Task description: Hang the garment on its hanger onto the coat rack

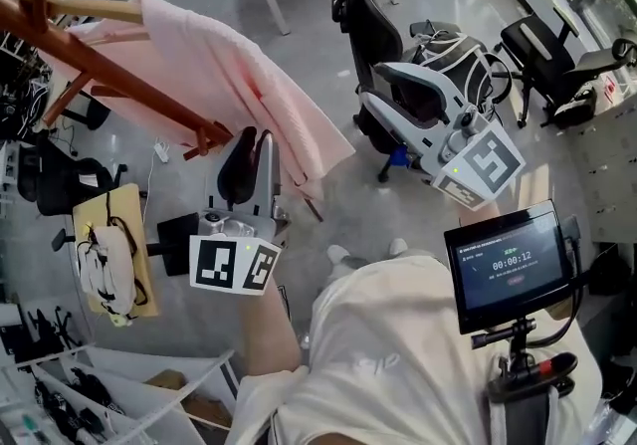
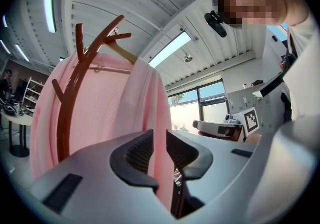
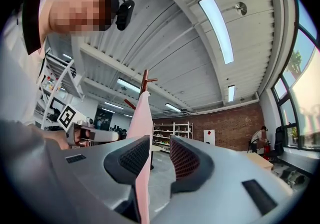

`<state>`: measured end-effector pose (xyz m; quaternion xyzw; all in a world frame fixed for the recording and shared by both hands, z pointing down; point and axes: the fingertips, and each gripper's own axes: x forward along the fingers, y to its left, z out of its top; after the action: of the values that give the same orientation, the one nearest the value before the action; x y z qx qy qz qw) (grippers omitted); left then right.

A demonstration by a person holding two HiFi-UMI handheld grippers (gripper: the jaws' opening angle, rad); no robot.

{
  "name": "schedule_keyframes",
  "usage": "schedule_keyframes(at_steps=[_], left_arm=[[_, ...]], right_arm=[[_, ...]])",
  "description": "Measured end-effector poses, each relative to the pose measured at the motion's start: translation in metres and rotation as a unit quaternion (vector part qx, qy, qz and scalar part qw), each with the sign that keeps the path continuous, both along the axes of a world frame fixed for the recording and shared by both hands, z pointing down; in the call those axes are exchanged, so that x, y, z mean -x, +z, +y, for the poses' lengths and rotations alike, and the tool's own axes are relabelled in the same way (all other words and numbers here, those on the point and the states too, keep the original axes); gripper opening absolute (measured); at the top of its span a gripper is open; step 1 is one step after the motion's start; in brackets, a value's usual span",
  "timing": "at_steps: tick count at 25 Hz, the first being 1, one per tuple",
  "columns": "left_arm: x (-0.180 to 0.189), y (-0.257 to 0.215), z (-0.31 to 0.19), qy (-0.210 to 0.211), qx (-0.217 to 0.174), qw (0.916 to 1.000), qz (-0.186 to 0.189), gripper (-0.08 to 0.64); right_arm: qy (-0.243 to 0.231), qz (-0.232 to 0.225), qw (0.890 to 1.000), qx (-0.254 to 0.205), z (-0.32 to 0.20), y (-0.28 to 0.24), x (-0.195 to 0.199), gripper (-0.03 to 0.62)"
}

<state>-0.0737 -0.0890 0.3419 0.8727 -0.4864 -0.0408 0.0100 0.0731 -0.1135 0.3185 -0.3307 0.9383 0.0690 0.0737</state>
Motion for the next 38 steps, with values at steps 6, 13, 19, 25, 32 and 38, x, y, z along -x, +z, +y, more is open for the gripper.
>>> schedule_keyframes(at_steps=[6,13,19,25,32,38], left_arm=[[-0.044,-0.007,0.027,-0.011,-0.009,0.9998,-0.015,0.089],[-0.087,-0.007,0.043,-0.021,-0.010,0.9995,-0.024,0.086],[-0.099,-0.011,0.044,0.001,-0.016,0.9994,-0.030,0.019],[-0.094,-0.008,0.044,0.026,-0.012,0.9992,-0.027,0.008],[-0.089,-0.008,0.041,0.045,-0.005,0.9989,-0.008,0.006],[-0.092,-0.001,0.038,0.042,0.006,0.9989,-0.022,0.006]], right_arm=[[-0.029,-0.008,0.999,-0.019,0.029,-0.008,-0.026,0.129],[-0.070,-0.024,0.997,-0.002,0.048,-0.002,-0.043,0.129],[-0.040,-0.022,0.999,0.012,0.057,-0.003,-0.049,0.018],[-0.019,0.039,0.999,-0.016,0.066,0.005,-0.032,0.009],[-0.015,0.027,1.000,-0.003,0.066,0.003,-0.019,0.009],[-0.002,0.024,1.000,0.009,0.061,0.007,-0.023,0.009]])
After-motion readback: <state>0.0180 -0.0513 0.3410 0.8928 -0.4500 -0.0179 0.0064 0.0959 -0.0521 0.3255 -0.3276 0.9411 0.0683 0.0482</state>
